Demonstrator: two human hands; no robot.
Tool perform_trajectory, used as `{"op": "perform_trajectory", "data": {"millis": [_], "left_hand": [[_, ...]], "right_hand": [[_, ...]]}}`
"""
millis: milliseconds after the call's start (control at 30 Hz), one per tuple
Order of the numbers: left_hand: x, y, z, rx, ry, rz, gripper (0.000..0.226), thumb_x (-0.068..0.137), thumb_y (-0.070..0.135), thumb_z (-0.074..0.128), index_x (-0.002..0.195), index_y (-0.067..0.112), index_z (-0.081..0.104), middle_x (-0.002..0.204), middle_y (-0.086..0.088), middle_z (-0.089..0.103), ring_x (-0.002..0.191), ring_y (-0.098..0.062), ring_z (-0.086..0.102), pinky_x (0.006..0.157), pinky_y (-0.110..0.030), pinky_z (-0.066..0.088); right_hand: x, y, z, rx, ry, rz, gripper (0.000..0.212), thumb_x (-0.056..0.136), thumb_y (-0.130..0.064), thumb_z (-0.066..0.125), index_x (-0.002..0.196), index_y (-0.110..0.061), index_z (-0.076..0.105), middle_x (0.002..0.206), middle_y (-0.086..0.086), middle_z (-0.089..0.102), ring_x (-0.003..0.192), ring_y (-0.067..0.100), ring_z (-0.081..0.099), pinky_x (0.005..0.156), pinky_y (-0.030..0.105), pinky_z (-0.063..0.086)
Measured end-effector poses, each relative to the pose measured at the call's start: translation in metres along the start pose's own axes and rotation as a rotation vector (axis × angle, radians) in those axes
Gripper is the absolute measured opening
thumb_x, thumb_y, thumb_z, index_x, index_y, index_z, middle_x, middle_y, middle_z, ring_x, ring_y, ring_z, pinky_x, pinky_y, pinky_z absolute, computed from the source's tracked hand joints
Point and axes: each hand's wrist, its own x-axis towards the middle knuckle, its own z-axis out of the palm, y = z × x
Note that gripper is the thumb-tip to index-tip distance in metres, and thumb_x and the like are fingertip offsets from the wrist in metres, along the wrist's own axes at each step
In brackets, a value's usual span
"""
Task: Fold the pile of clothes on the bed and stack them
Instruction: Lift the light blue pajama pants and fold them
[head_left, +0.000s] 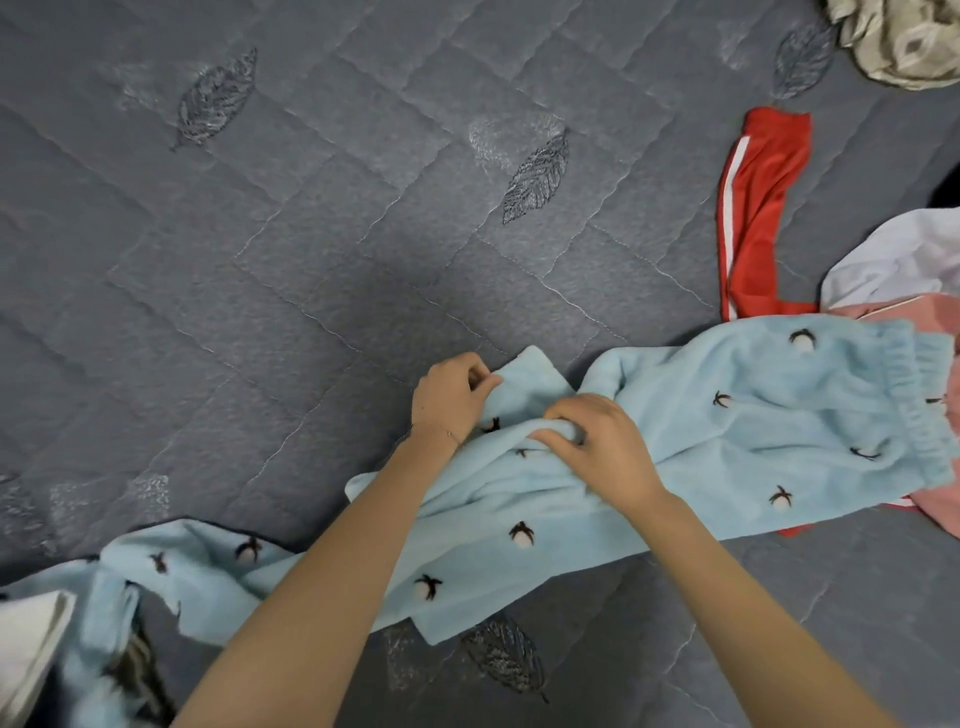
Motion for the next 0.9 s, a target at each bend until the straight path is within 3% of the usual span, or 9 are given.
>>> {"op": "perform_trajectory", "data": {"millis": [133, 233, 300, 367, 500, 600, 700, 800, 900], "left_hand": [[-0.018, -0.014, -0.025, -0.139, 0.062, 0.013, 0.018, 0.09, 0.024, 0.064, 0.082, 0.008, 0.062, 0.076, -0.001, 0.064, 0.072, -0.016, 0.059, 0.068, -0.027, 0.047], [-0.025, -0.034, -0.062, -0.332, 0.152, -0.16, 0.018, 0.091, 0.018, 0.063, 0.078, 0.006, 0.058, 0.073, -0.005, 0.062, 0.066, -0.015, 0.059, 0.063, -0.016, 0.051], [-0.031, -0.052, -0.097, -0.513, 0.192, -0.306, 0.021, 0.093, 0.014, 0.06, 0.075, 0.005, 0.054, 0.076, -0.015, 0.062, 0.064, -0.021, 0.063, 0.054, -0.026, 0.057], [-0.039, -0.069, -0.137, -0.609, 0.304, -0.375, 0.024, 0.094, 0.009, 0.057, 0.072, 0.006, 0.049, 0.073, -0.017, 0.058, 0.06, -0.021, 0.063, 0.044, -0.024, 0.054], [-0.046, -0.096, -0.185, -0.62, 0.543, -0.348, 0.027, 0.095, 0.009, 0.055, 0.07, 0.009, 0.045, 0.069, -0.011, 0.053, 0.05, -0.006, 0.062, 0.044, -0.019, 0.052], [-0.044, -0.105, -0.179, -0.689, 0.476, -0.298, 0.018, 0.098, 0.009, 0.05, 0.08, 0.008, 0.052, 0.076, -0.01, 0.061, 0.055, -0.008, 0.066, 0.052, -0.021, 0.056], [-0.042, -0.129, -0.164, -0.49, 0.461, -0.174, 0.018, 0.099, 0.002, 0.042, 0.109, 0.005, 0.056, 0.093, -0.013, 0.064, 0.067, -0.004, 0.067, 0.067, -0.026, 0.058], [-0.034, -0.167, -0.156, 0.033, 0.456, 0.022, 0.057, 0.091, -0.008, 0.047, 0.144, 0.012, 0.037, 0.124, -0.016, 0.05, 0.106, -0.018, 0.053, 0.094, -0.037, 0.046], [-0.021, -0.179, -0.155, 0.217, 0.416, 0.052, 0.051, 0.088, 0.0, 0.059, 0.137, 0.011, 0.05, 0.146, -0.019, 0.036, 0.132, -0.037, 0.037, 0.107, -0.043, 0.032]], "right_hand": [[0.006, -0.004, -0.006, 0.094, 0.04, 0.11, 0.027, 0.086, -0.04, 0.064, 0.077, -0.014, 0.065, 0.07, -0.007, 0.063, 0.067, 0.011, 0.057, 0.068, 0.024, 0.045], [0.013, -0.008, -0.015, 0.188, 0.087, 0.249, 0.011, 0.085, -0.027, 0.07, 0.079, -0.02, 0.064, 0.078, -0.012, 0.064, 0.064, 0.003, 0.055, 0.067, 0.016, 0.043], [0.02, -0.01, -0.021, 0.213, 0.111, 0.291, 0.01, 0.085, -0.025, 0.071, 0.08, -0.019, 0.065, 0.077, -0.011, 0.063, 0.063, 0.001, 0.053, 0.069, 0.015, 0.042], [0.03, -0.016, -0.024, 0.221, 0.148, 0.301, 0.012, 0.086, -0.025, 0.07, 0.079, -0.018, 0.065, 0.075, -0.008, 0.064, 0.07, 0.006, 0.055, 0.071, 0.016, 0.042], [0.054, -0.022, -0.016, 0.094, 0.172, 0.333, 0.017, 0.088, -0.031, 0.067, 0.08, -0.016, 0.062, 0.071, -0.003, 0.06, 0.066, 0.015, 0.051, 0.064, 0.02, 0.039], [0.069, -0.023, -0.002, -0.054, 0.107, 0.406, 0.021, 0.09, -0.033, 0.064, 0.085, -0.013, 0.061, 0.07, 0.002, 0.057, 0.067, 0.022, 0.05, 0.061, 0.032, 0.033], [0.073, -0.016, 0.005, -0.137, 0.042, 0.43, 0.02, 0.091, -0.029, 0.063, 0.094, -0.009, 0.062, 0.076, 0.004, 0.058, 0.072, 0.023, 0.051, 0.064, 0.03, 0.03], [0.072, -0.012, 0.003, -0.134, -0.029, 0.319, 0.021, 0.091, -0.021, 0.064, 0.108, -0.009, 0.064, 0.098, 0.008, 0.066, 0.094, 0.028, 0.059, 0.073, 0.026, 0.035], [0.073, -0.012, 0.005, -0.141, -0.113, 0.231, 0.031, 0.088, -0.021, 0.069, 0.116, -0.008, 0.065, 0.111, 0.007, 0.067, 0.104, 0.024, 0.058, 0.083, 0.018, 0.034]]}}
